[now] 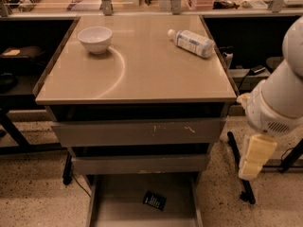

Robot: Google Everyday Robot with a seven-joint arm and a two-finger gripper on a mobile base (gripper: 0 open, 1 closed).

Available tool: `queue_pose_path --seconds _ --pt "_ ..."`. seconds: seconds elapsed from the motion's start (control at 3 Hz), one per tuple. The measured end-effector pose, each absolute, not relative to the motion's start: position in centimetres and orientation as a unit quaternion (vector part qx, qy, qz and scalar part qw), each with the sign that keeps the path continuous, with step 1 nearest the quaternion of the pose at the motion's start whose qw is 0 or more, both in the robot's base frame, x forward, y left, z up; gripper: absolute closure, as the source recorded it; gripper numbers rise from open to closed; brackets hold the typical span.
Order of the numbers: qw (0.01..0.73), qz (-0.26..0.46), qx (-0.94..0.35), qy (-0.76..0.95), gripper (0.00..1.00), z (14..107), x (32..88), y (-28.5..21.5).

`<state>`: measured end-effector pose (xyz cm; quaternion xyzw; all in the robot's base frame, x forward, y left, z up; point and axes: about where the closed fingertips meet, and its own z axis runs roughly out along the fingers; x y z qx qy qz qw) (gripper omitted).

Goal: Pick rxbar blueberry from bottom drawer and place on counter

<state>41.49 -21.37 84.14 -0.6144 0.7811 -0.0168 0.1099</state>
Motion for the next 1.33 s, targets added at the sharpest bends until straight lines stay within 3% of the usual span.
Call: queue_pose_path --seconds 0.33,1.0,1.33 --pt "0.065 -0.003 -0.62 0.782 0.0 76.1 40.5 -22.9" --pt "0.049 0.016 -0.624 0.779 0.0 73.3 39.9 -22.9" --pt "0.029 0.053 -0.614 0.787 0.0 66.0 39.6 -23.0"
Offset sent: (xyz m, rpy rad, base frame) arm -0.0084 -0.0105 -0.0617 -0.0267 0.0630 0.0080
